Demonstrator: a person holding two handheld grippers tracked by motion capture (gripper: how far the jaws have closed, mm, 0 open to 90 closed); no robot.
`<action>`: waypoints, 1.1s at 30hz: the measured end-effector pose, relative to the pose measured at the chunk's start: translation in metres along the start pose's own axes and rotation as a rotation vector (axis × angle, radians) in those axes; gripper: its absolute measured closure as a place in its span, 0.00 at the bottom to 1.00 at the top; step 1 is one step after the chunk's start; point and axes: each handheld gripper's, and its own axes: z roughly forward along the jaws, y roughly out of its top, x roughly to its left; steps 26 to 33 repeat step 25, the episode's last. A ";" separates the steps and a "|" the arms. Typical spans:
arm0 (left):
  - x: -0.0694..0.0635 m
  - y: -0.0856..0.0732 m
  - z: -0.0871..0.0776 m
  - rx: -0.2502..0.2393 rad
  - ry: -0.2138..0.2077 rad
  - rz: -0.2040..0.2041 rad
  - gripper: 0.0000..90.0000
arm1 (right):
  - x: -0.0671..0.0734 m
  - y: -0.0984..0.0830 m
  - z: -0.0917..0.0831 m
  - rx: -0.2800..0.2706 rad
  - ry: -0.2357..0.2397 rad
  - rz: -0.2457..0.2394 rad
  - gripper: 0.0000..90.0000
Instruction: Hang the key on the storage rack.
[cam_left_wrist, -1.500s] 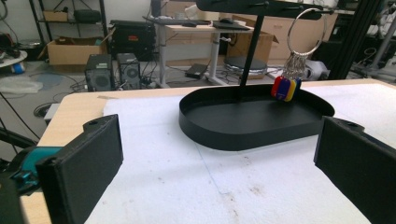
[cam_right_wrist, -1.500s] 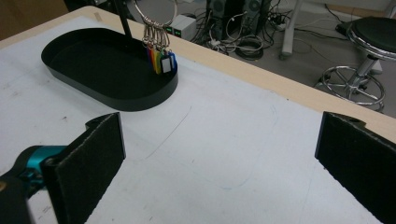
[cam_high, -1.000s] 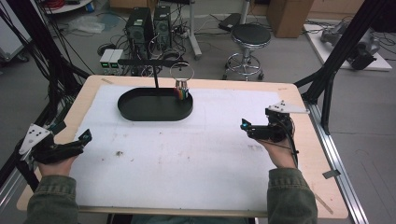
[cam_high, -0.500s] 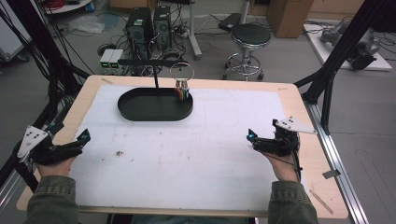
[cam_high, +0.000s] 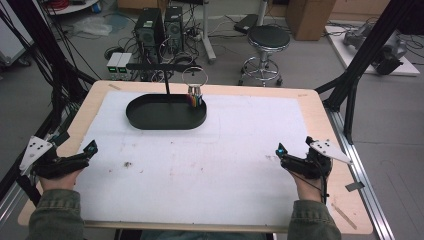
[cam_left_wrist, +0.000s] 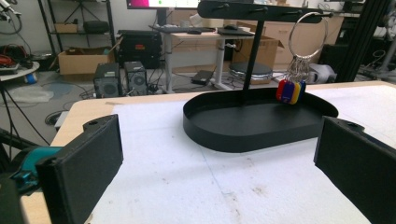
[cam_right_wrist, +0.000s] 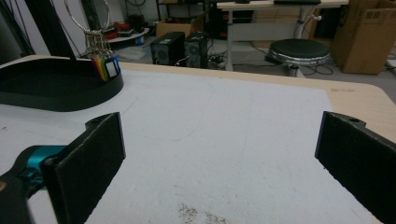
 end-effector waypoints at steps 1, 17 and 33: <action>0.000 0.000 -0.001 -0.002 0.005 -0.001 0.02 | 0.000 -0.001 -0.001 -0.005 -0.003 0.001 0.01; 0.000 -0.002 -0.005 -0.034 0.026 -0.008 0.02 | 0.002 -0.018 -0.020 -0.088 -0.132 0.007 0.01; 0.001 -0.002 -0.004 -0.035 0.015 -0.018 0.02 | 0.004 -0.021 -0.024 -0.114 -0.148 0.012 0.01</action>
